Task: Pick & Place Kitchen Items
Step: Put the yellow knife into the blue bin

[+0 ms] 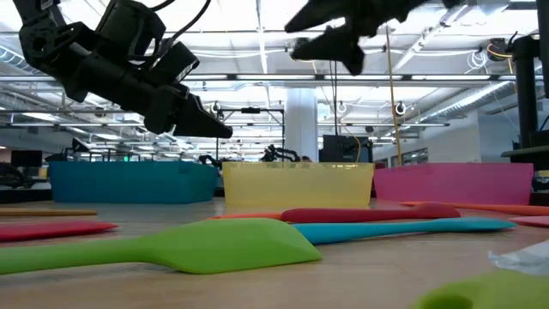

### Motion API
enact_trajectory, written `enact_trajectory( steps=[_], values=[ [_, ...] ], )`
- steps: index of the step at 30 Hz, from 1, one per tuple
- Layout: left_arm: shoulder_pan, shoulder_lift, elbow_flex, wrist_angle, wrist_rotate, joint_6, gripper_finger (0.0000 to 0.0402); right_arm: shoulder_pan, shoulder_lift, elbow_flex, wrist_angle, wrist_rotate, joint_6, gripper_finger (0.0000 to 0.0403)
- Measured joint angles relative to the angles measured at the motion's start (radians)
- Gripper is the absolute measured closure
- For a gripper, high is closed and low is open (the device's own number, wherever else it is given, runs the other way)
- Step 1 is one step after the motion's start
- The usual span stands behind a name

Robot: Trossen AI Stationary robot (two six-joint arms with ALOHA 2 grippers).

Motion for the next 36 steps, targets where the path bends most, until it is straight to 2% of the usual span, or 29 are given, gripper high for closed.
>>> enact_trajectory(
  steps=[3,5,8,10,13,21,25,30,36],
  values=[
    [0.001,0.000,0.000,-0.002,0.000,-0.021,0.0295,0.022,0.000,0.095,-0.301,-0.013,0.227,0.0206],
    [0.001,0.000,0.000,-0.003,0.000,-0.025,0.0295,0.037,0.000,0.131,-0.449,-0.061,0.406,0.0206],
    [0.001,0.000,0.000,-0.004,0.000,-0.039,0.0295,0.059,0.000,0.143,-0.559,-0.200,0.693,0.0206],
    [0.001,0.000,0.000,-0.004,0.000,-0.039,0.0295,0.081,0.000,0.144,-0.591,-0.295,0.822,0.0206],
    [0.001,0.000,0.000,-0.005,0.000,-0.039,0.0295,0.112,0.000,0.145,-0.664,-0.368,0.948,0.0206],
    [0.001,0.000,0.000,-0.005,0.000,-0.019,0.0295,0.141,0.000,0.140,-0.985,-0.419,1.184,0.0206],
    [0.001,0.000,0.000,-0.007,0.000,-0.019,0.0295,0.155,0.000,0.080,-1.012,-0.470,1.318,0.0206],
    [0.001,0.000,0.000,-0.010,0.000,-0.009,0.0295,0.188,0.000,-0.005,-1.003,-0.604,1.447,0.0206],
    [0.012,0.000,0.000,-0.003,0.000,0.074,0.0295,0.228,0.000,-0.100,-0.977,-0.599,1.601,0.0206]
  ],
)
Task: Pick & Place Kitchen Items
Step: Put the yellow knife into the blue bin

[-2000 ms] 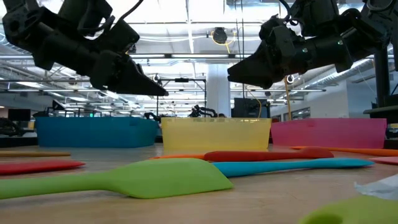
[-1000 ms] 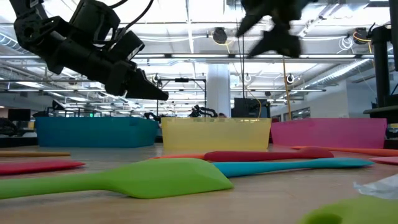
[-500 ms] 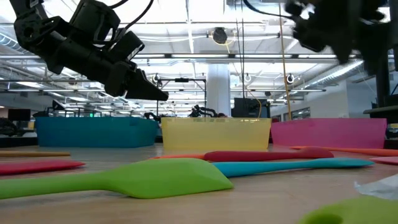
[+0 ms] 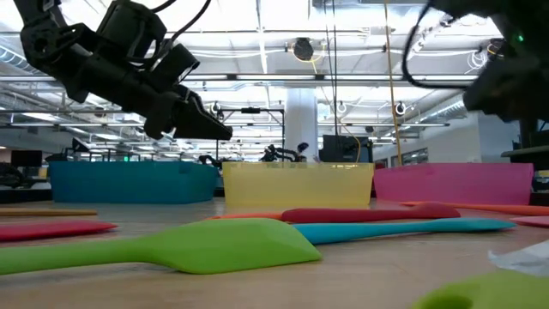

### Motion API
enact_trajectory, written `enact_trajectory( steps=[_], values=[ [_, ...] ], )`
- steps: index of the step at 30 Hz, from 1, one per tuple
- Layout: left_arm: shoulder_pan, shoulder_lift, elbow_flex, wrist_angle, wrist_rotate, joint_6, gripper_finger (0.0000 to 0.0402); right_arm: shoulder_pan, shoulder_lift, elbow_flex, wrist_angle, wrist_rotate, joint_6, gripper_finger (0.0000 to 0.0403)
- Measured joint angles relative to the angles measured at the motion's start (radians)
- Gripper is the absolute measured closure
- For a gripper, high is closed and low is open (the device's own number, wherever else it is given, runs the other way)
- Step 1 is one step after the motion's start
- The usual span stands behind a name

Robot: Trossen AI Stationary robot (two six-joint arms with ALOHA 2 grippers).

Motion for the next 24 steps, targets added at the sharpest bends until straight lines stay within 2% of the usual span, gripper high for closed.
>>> enact_trajectory(
  steps=[4,9,13,20,24],
  values=[
    [0.013,0.000,0.000,0.000,0.000,0.011,0.0295,0.019,0.000,-0.072,0.057,0.009,0.065,0.0206],
    [0.033,0.000,0.000,0.000,-0.001,0.017,0.0295,0.030,0.000,-0.158,0.139,0.133,0.120,0.0206],
    [0.046,0.000,0.000,-0.001,0.000,0.015,0.0295,0.029,-0.003,-0.202,0.152,0.136,0.127,0.0214],
    [0.053,0.000,0.000,0.000,0.007,0.010,0.0295,0.030,-0.003,-0.235,0.156,0.215,0.084,0.0271],
    [0.053,0.000,0.000,0.000,0.061,-0.012,0.0295,0.030,-0.002,-0.235,0.155,0.231,0.044,0.0319]
  ],
)
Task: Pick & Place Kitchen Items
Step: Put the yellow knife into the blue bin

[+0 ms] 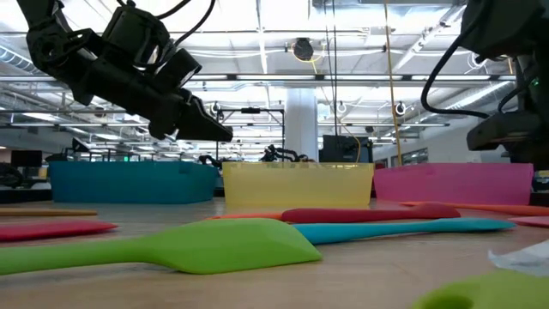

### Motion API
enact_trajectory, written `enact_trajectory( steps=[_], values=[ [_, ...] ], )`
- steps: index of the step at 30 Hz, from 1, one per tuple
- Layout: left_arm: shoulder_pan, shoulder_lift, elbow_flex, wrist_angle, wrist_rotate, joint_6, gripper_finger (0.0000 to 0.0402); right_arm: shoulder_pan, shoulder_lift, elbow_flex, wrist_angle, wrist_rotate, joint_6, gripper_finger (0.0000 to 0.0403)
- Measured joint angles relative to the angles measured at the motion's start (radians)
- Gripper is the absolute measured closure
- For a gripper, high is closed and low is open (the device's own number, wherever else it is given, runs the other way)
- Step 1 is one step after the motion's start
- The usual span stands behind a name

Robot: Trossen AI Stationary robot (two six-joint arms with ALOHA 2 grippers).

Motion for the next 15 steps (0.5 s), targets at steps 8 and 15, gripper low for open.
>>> enact_trajectory(
  steps=[8,15],
  values=[
    [0.000,0.000,0.000,0.000,0.068,-0.008,0.0295,-0.001,-0.009,-0.001,0.034,-0.013,-0.087,0.0340],
    [0.000,0.000,0.000,0.002,0.068,-0.002,0.0295,0.001,-0.098,-0.007,0.057,0.013,-0.156,0.0328]
  ],
)
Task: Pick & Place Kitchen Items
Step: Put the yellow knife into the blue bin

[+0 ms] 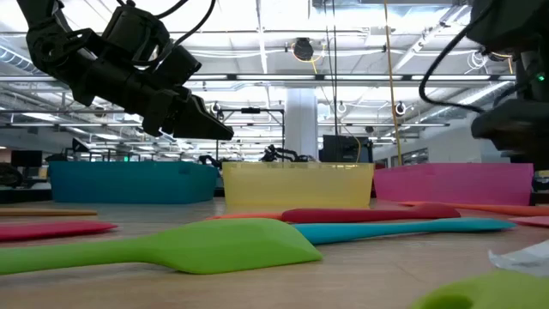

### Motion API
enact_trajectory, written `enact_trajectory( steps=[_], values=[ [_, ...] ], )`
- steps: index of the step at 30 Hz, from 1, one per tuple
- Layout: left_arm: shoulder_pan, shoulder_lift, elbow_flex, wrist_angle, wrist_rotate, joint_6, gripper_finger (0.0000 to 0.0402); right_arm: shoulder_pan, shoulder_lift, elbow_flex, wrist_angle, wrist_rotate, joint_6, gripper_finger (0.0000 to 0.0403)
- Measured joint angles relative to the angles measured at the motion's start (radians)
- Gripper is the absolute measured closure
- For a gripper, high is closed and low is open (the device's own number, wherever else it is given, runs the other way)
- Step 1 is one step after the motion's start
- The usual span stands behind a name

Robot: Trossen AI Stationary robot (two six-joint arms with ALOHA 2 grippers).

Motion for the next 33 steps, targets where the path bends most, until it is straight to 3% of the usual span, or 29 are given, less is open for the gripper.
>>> enact_trajectory(
  steps=[5,10,16,22,26,33],
  values=[
    [0.000,0.000,0.000,0.001,0.000,-0.005,0.0295,-0.001,-0.079,0.000,0.006,0.129,-0.040,0.0339],
    [0.000,0.000,0.000,0.001,0.000,-0.019,0.0295,-0.001,-0.134,0.001,0.108,0.336,-0.167,0.0335],
    [0.000,0.000,0.000,0.001,0.001,-0.123,0.0295,-0.026,-0.145,0.002,0.378,0.494,-0.512,0.0334],
    [-0.007,0.000,0.000,0.001,0.048,-0.215,0.0295,-0.151,-0.145,0.003,0.592,0.637,-0.926,0.0333],
    [-0.012,0.000,0.000,0.002,0.137,-0.269,0.0295,-0.238,-0.128,0.004,0.753,0.627,-1.182,0.0333],
    [-0.034,0.000,0.000,0.043,0.148,-0.273,0.0295,-0.334,-0.016,0.005,1.088,0.472,-1.475,0.0331]
  ],
)
